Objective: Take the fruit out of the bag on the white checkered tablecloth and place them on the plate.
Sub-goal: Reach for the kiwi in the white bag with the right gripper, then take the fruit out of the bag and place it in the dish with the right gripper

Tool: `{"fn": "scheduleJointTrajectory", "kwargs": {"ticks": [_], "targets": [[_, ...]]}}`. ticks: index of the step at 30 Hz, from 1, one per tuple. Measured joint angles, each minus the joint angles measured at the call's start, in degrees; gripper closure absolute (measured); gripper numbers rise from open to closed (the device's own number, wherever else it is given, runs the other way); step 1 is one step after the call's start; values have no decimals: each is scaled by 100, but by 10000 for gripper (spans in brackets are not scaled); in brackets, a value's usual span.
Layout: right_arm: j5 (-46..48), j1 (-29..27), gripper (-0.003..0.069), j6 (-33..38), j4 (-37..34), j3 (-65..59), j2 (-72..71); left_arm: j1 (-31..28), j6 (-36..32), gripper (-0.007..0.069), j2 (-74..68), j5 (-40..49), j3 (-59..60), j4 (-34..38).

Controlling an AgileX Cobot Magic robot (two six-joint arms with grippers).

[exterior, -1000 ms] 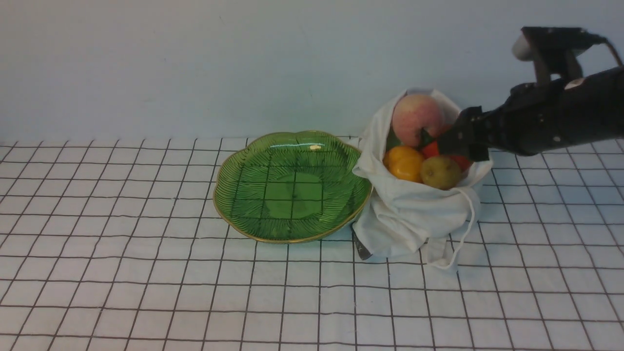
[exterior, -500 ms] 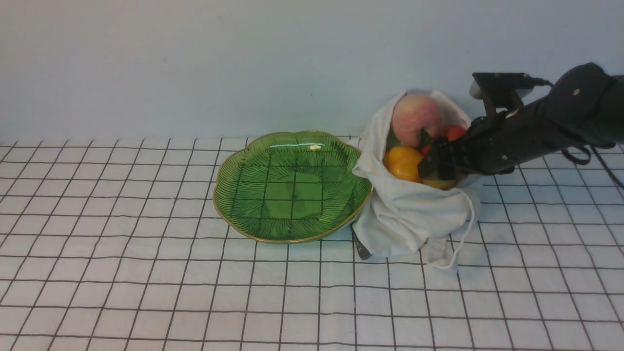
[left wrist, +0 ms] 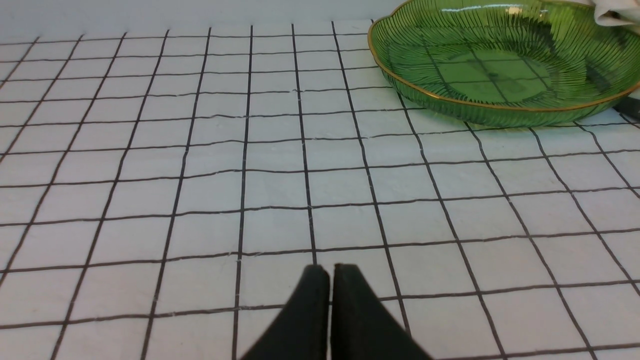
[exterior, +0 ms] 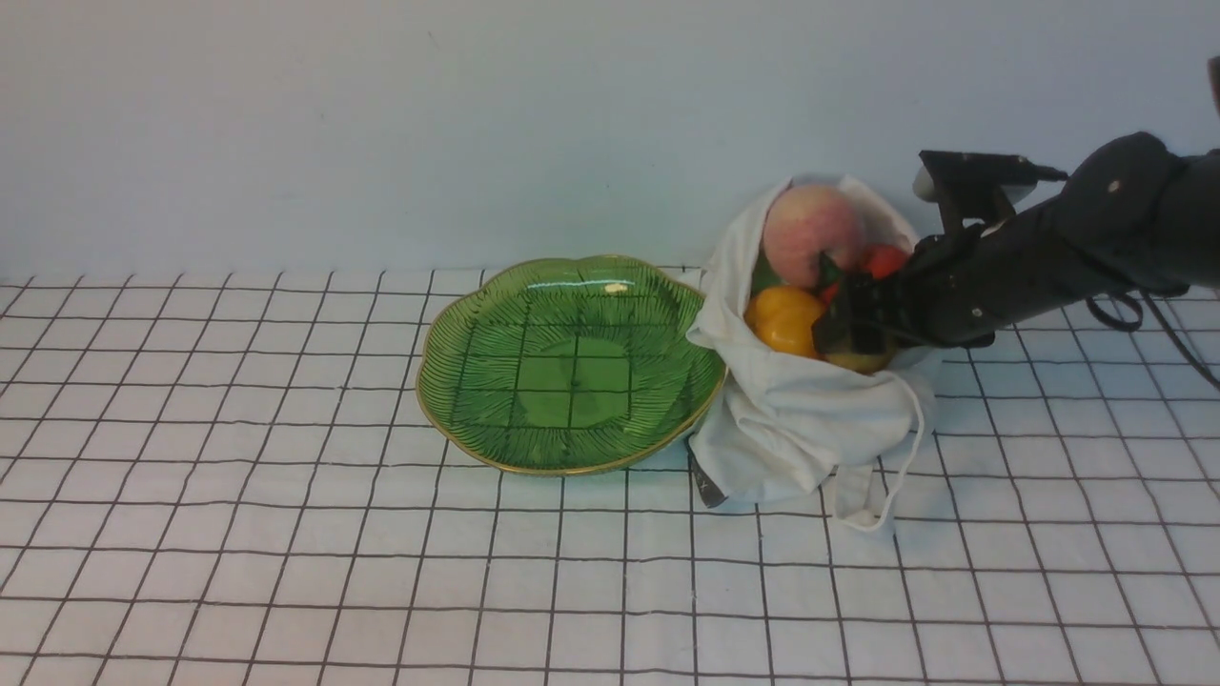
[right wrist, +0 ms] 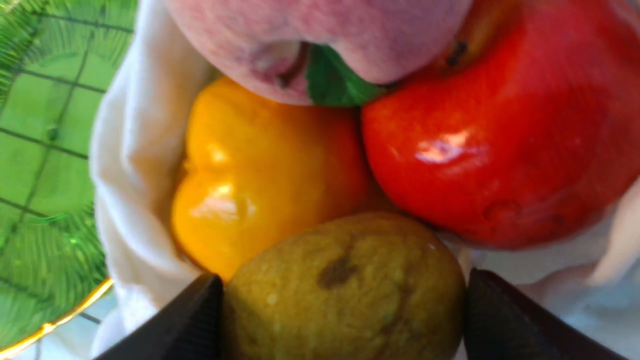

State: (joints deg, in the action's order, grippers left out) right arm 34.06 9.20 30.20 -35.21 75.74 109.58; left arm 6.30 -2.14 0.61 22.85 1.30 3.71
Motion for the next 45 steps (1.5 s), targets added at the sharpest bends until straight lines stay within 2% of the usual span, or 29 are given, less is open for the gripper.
{"fn": "scheduleJointTrajectory", "kwargs": {"ticks": [9, 11, 15, 16, 17, 18, 20, 24, 31, 37, 45], "targets": [[864, 0, 106, 9, 313, 449, -627, 0, 0, 632, 0, 0, 0, 0], [1113, 25, 106, 9, 124, 603, -762, 0, 0, 632, 0, 0, 0, 0], [1312, 341, 108, 67, -773, 888, -861, 0, 0, 632, 0, 0, 0, 0], [1250, 604, 108, 198, -1139, 924, -841, 0, 0, 632, 0, 0, 0, 0], [1222, 688, 108, 257, -1200, 931, -822, 0, 0, 632, 0, 0, 0, 0], [1043, 995, 108, 412, -1347, 942, -709, 0, 0, 632, 0, 0, 0, 0], [621, 1446, 108, 615, -1400, 942, -453, 0, 0, 632, 0, 0, 0, 0], [-116, 1897, 109, 754, -1239, 942, 45, 0, 0, 632, 0, 0, 0, 0], [-898, 1970, 108, 907, -1037, 942, 485, 0, 0, 632, 0, 0, 0, 0], [-966, 1970, -12, 1179, -1012, 942, 517, 0, 0, 632, 0, 0, 0, 0], [-712, 1939, -32, 1214, -843, 1017, 517, 0, 0, 632, 0, 0, 0, 0]]}}
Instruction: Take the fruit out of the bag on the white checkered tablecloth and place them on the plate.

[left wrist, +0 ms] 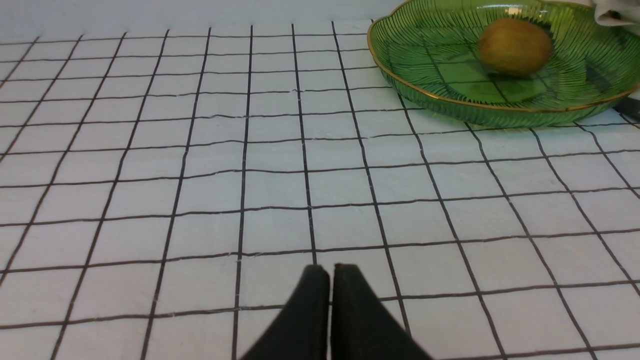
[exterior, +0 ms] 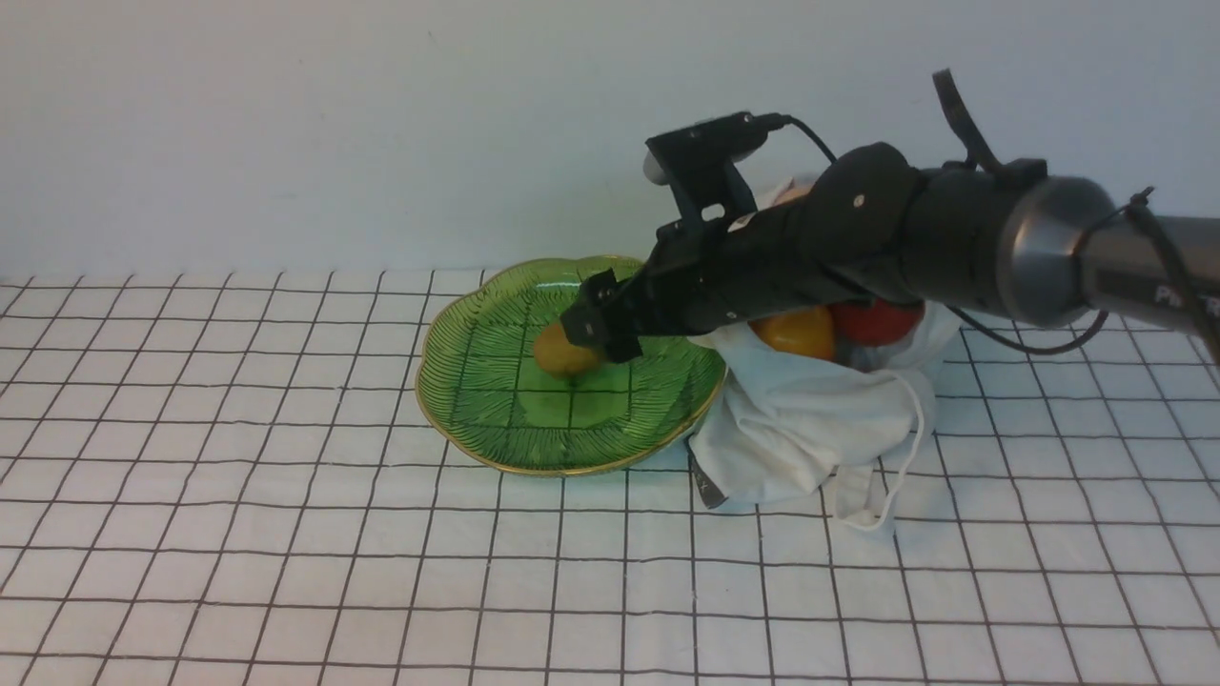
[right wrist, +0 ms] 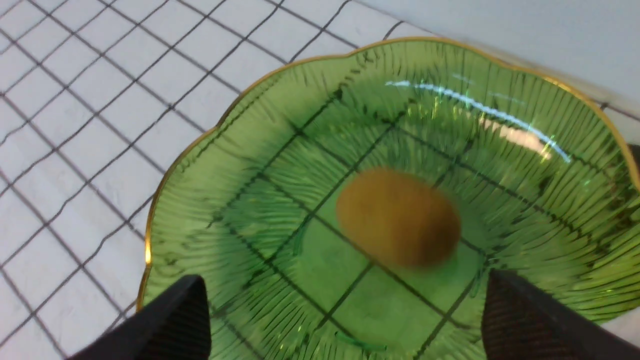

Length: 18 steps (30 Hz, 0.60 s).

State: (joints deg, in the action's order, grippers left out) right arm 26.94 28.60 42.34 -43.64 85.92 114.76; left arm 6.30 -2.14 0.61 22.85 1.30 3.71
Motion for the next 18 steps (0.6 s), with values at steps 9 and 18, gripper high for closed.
{"fn": "scheduleJointTrajectory", "kwargs": {"ticks": [9, 18], "targets": [[2549, -402, 181, -1081, 1473, 1257, -949, 0, 0, 632, 0, 0, 0, 0], [4486, -473, 644, -2856, 3845, 2268, -2575, 0, 0, 632, 0, 0, 0, 0]]}}
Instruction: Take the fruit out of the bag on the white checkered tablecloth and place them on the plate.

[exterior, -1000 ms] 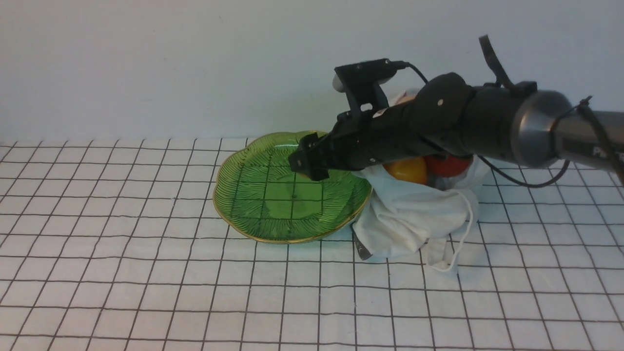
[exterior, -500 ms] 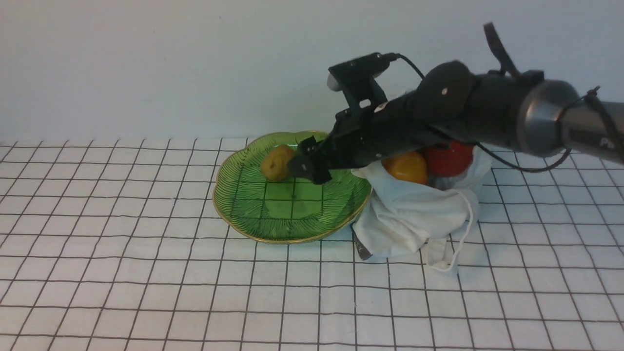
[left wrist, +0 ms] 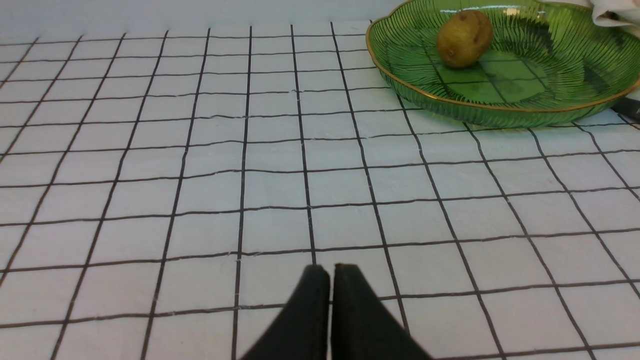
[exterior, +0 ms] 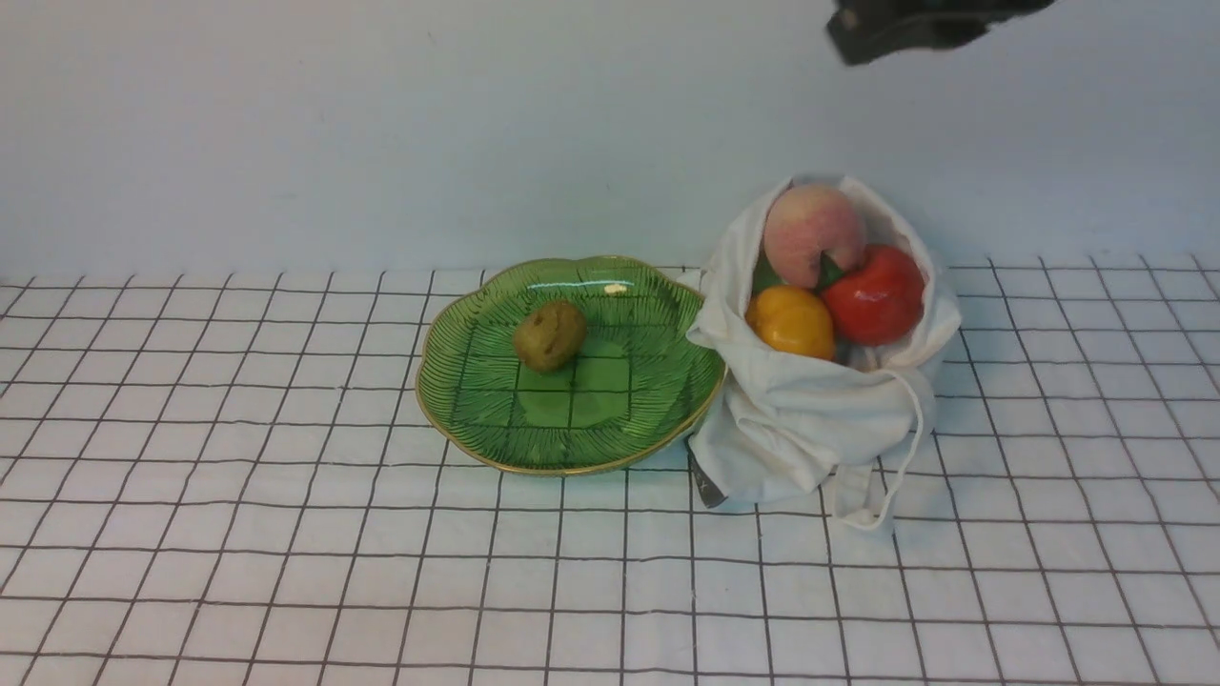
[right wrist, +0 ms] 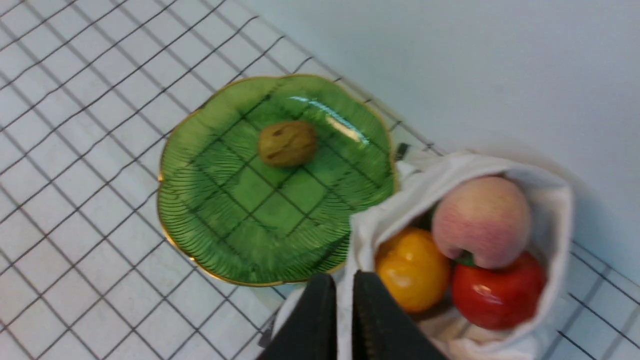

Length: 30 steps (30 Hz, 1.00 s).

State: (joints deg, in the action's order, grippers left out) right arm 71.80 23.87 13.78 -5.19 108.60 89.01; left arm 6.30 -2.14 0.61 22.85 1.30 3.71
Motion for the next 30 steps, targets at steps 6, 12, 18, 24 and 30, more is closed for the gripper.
{"fn": "scheduleJointTrajectory", "kwargs": {"ticks": [6, 12, 18, 24, 30], "targets": [[52, 0, 672, -954, 904, -1531, -1719, 0, 0, 632, 0, 0, 0, 0], [-118, 0, 671, -1443, 944, -3693, -3622, 0, 0, 632, 0, 0, 0, 0], [-3186, 0, 673, -1953, 672, -7129, -6179, 0, 0, 632, 0, 0, 0, 0], [-4983, 0, 673, -2081, 564, -8364, -6868, 0, 0, 632, 0, 0, 0, 0], [-5102, 0, 673, -2081, 556, -8455, -6887, 0, 0, 632, 0, 0, 0, 0]]}}
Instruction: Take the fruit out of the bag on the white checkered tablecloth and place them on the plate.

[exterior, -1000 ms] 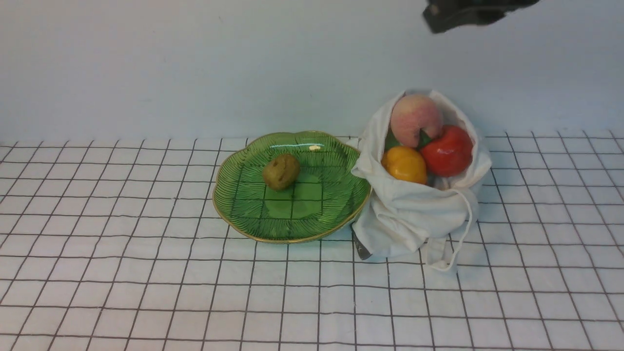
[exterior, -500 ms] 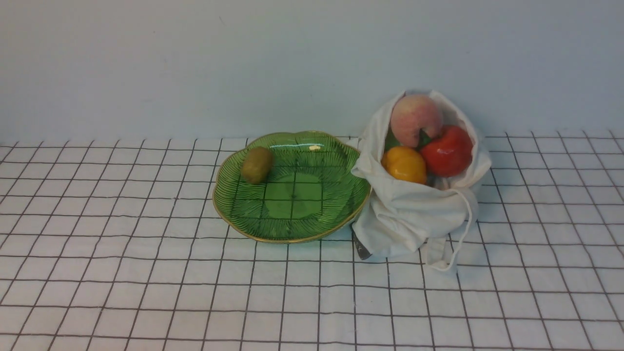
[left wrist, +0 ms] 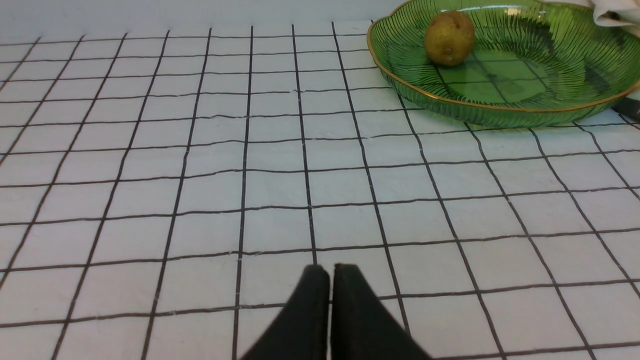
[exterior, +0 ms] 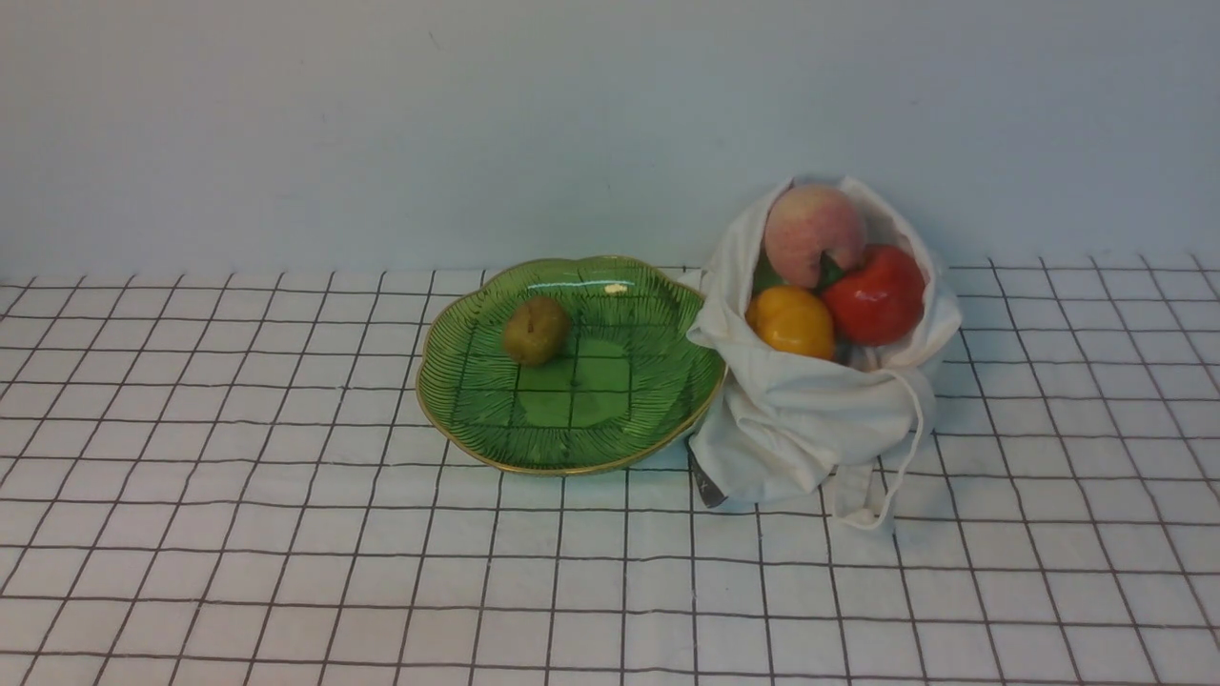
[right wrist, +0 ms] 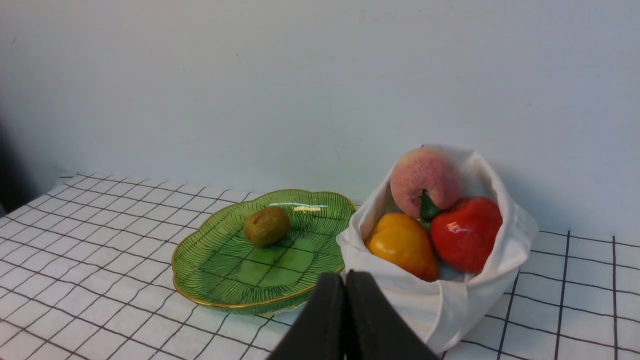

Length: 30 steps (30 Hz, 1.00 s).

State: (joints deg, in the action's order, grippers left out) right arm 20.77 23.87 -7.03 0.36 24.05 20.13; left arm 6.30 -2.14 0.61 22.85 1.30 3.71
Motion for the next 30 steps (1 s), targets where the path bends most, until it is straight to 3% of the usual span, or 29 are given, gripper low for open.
{"fn": "scheduleJointTrajectory", "kwargs": {"ticks": [10, 16, 20, 25, 30], "targets": [[203, 0, 673, 0, 649, 0, -1, 0, 0, 632, 0, 0, 0, 0], [191, 0, 673, 9, 808, -85, -13, 0, 0, 632, 0, 0, 0, 0], [109, -90, 673, 399, 675, -470, -269, 0, 0, 632, 0, 0, 0, 0], [77, -997, 673, 1046, -37, -1147, -1010, 0, 0, 632, 0, 0, 0, 0], [71, -1913, 673, 1199, -116, -1874, -1772, 0, 0, 632, 0, 0, 0, 0]]}}
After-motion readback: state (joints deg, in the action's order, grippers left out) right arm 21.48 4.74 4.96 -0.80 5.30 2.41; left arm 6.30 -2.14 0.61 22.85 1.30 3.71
